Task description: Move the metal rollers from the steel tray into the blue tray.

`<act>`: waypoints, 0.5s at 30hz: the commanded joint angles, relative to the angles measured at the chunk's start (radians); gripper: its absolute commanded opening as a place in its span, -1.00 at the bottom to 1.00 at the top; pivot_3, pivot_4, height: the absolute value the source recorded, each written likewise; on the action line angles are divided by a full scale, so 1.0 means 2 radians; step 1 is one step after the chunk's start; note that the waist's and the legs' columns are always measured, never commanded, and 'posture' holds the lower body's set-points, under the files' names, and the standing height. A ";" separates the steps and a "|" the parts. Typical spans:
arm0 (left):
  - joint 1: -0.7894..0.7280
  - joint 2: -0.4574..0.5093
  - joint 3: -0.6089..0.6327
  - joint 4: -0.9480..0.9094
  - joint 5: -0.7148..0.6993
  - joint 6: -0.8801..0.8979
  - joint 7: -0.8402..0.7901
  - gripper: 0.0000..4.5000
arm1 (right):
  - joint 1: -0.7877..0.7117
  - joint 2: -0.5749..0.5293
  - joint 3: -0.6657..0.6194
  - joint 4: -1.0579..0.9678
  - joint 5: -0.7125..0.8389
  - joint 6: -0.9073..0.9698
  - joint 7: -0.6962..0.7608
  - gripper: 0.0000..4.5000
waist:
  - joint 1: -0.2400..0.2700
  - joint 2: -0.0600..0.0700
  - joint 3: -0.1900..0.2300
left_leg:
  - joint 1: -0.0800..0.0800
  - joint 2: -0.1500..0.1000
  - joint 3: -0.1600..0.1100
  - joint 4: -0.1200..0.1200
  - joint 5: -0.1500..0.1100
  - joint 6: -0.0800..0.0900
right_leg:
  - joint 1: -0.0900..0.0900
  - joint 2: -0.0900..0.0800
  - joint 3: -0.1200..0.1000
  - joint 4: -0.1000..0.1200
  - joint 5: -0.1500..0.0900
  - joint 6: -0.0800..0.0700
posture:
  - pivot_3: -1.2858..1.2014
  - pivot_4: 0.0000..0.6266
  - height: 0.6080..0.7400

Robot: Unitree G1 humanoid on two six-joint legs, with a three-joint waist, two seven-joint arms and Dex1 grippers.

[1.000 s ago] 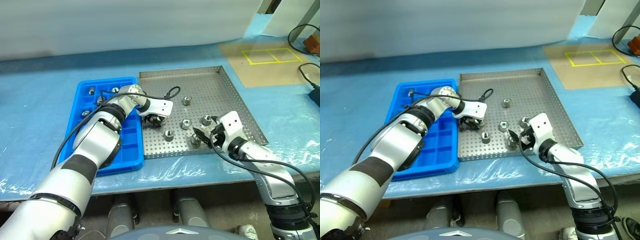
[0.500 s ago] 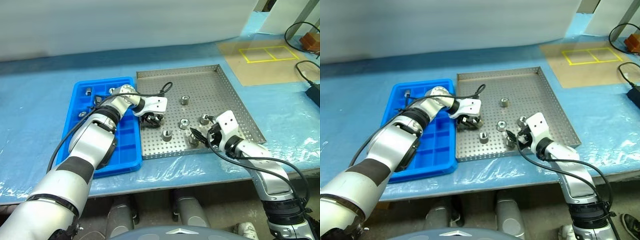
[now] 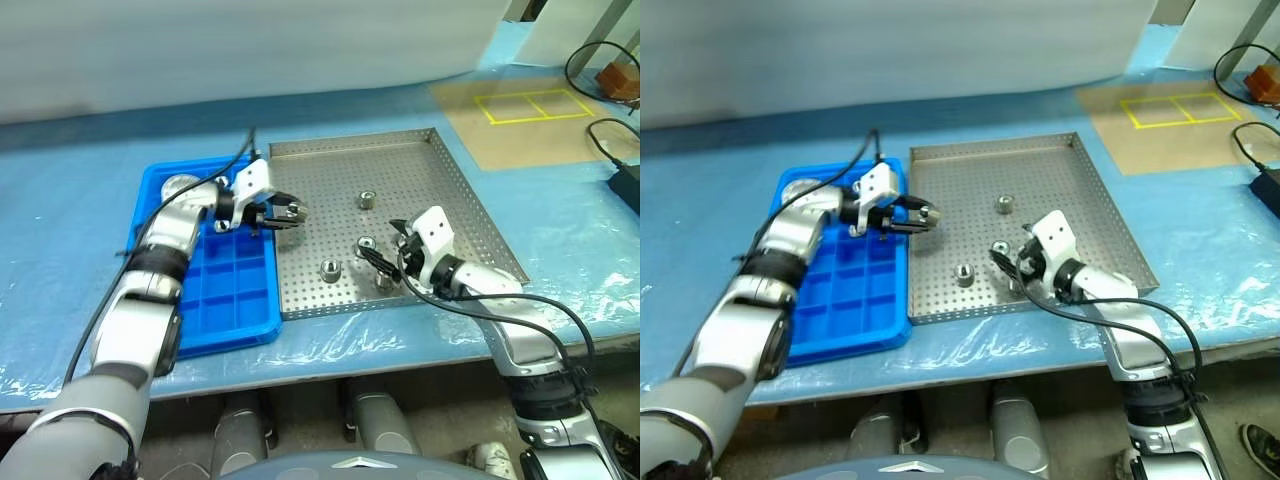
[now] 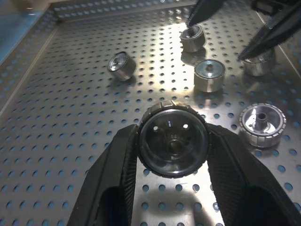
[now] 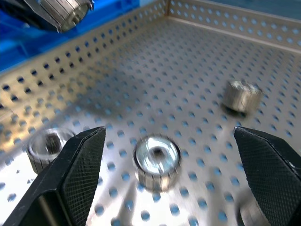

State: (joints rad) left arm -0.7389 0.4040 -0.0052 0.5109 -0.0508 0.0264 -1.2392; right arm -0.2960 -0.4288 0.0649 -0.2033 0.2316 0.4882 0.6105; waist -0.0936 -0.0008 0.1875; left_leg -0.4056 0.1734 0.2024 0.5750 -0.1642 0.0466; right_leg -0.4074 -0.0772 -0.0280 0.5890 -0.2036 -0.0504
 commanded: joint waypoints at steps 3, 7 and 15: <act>0.106 0.032 0.057 -0.242 -0.064 0.149 0.085 -0.08 | -0.094 0.015 0.029 0.061 0.013 -0.033 0.065 1.00 | 0.023 0.000 0.001 | 0.000 0.000 0.000 -0.001 0.001 -0.002 | -0.001 0.000 0.000 0.001 0.000 0.000 | -0.04 -0.52 1.00; 0.179 0.058 0.105 -0.353 -0.099 0.220 0.136 -0.08 | -0.169 0.035 0.054 0.125 0.018 -0.055 0.127 1.00 | 0.055 0.000 0.001 | 0.002 0.001 0.000 -0.003 0.003 -0.005 | -0.001 0.000 -0.001 0.002 0.000 0.000 | 0.10 -0.52 1.00; 0.316 0.060 0.191 -0.501 -0.129 0.294 0.255 -0.08 | -0.222 0.079 0.099 0.217 0.002 -0.100 0.203 1.00 | 0.101 0.000 0.001 | 0.000 0.001 0.000 -0.007 0.004 -0.007 | -0.004 0.001 -0.001 0.001 -0.001 0.000 | 0.28 -0.52 1.00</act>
State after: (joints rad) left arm -0.1204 0.5304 0.3307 -0.4019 -0.2824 0.5877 -0.7828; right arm -0.7129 -0.2777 0.2561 0.2227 0.2340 0.3235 0.9895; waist 0.1076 -0.0007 0.1892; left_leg -0.4056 0.1751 0.2020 0.5606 -0.1561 0.0323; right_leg -0.4155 -0.0756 -0.0301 0.5915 -0.2055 -0.0512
